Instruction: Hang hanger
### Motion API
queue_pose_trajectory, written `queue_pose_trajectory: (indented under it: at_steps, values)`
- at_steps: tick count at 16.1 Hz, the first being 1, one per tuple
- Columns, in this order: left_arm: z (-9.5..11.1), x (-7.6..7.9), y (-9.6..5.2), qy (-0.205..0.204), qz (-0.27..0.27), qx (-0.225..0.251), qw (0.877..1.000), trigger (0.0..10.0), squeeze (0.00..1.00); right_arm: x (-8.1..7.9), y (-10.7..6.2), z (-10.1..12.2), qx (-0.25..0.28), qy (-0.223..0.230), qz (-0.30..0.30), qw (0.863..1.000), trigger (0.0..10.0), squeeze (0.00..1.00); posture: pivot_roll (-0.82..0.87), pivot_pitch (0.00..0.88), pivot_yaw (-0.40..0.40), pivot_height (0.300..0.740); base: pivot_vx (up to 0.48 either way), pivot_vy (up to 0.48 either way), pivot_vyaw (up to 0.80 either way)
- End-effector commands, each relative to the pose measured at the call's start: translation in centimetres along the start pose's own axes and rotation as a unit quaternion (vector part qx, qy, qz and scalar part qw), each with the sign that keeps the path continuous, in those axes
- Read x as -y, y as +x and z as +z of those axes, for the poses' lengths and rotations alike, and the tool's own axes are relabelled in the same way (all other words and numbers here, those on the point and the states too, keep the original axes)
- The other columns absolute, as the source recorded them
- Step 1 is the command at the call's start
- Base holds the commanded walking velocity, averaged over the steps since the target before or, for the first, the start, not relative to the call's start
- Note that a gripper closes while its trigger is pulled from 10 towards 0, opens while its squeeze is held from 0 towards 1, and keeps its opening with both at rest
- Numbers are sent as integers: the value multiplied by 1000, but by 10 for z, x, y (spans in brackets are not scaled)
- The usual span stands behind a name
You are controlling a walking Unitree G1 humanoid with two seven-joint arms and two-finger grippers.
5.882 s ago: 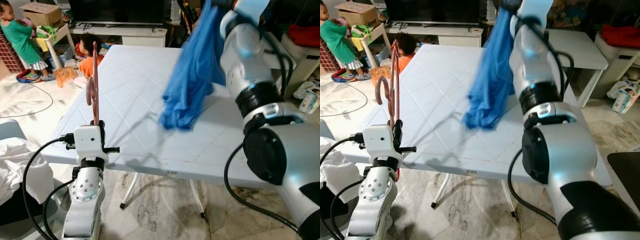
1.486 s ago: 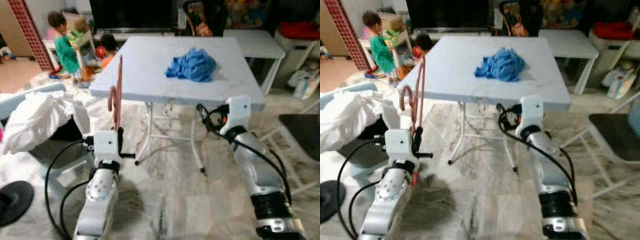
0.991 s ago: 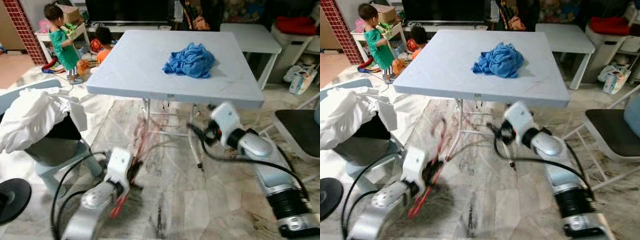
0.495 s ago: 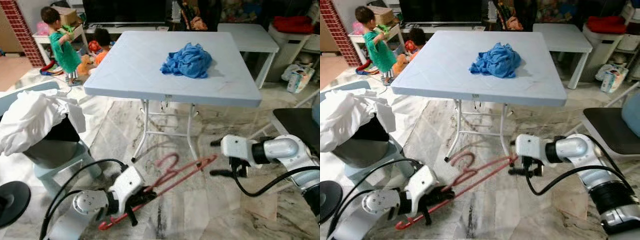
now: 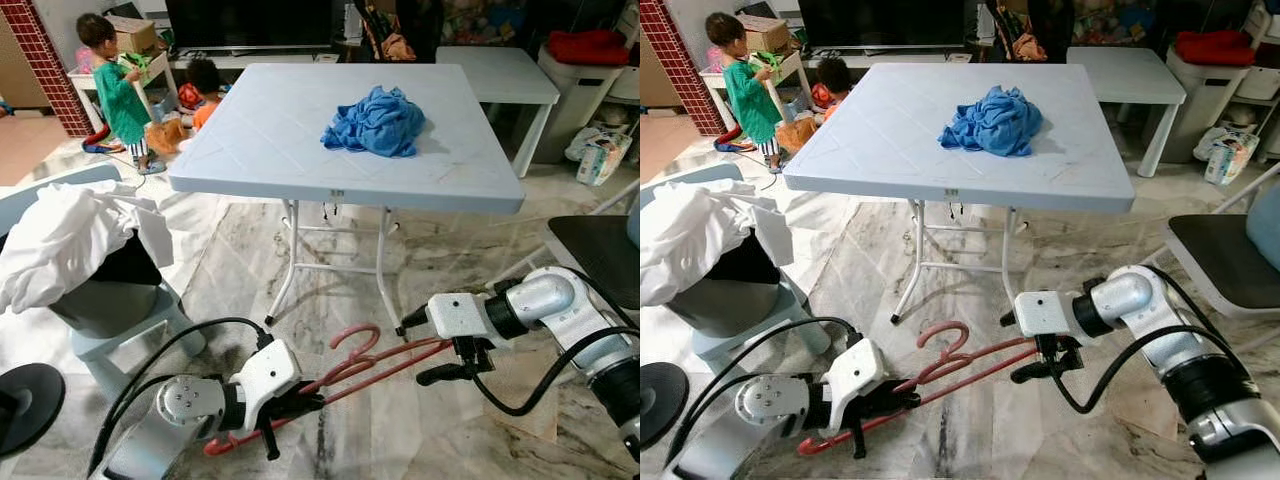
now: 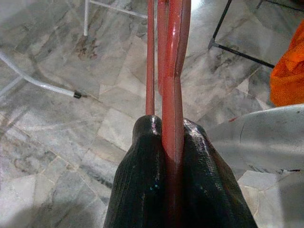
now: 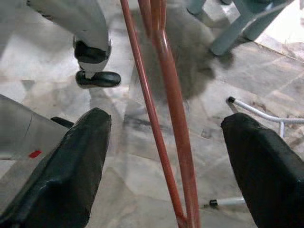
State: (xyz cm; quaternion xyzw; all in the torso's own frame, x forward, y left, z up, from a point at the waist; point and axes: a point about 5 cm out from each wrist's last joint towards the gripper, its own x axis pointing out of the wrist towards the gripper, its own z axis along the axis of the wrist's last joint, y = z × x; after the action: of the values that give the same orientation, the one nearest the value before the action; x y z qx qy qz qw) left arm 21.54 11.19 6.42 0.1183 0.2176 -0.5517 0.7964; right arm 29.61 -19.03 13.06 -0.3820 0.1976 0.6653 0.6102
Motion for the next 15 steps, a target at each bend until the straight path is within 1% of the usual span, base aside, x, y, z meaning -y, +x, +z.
queue_pose_trajectory:
  at_steps: [1,4,7,8,9,10,12,13,15]
  values:
    - [4,1,3,14,-6,5,1000,10000,0,2,0,8,-6,-26,27,999,0,0,-91,0,40,740,0,0,0]
    - [4,4,6,17,-13,5,1000,10000,0,1,9,3,-43,-58,45,996,0,0,-95,0,43,740,0,0,0]
    - [4,4,7,20,-15,6,1000,10000,0,3,16,9,-42,-73,43,996,0,0,-97,0,44,740,0,0,0]
    - [5,3,9,22,-14,7,1000,10000,0,6,20,9,-53,-87,38,994,157,0,-97,0,40,740,0,0,0]
    - [5,3,9,22,-14,7,1000,10000,0,6,20,9,-53,-87,38,994,157,0,-97,0,40,740,0,0,0]
    - [5,4,10,22,-15,7,1000,10000,0,10,21,8,-64,-96,27,993,0,0,-98,0,39,740,0,0,0]
    - [5,5,11,22,-16,8,1000,10000,0,17,23,8,-77,-105,5,991,0,0,-101,0,37,740,0,0,0]
    - [5,6,12,21,-17,9,1000,10000,0,19,23,7,-92,-113,7,989,0,0,-101,0,32,740,0,0,0]
    - [6,6,13,22,-16,10,1000,10000,0,19,23,4,-106,-120,19,987,0,0,-101,0,28,740,0,0,0]
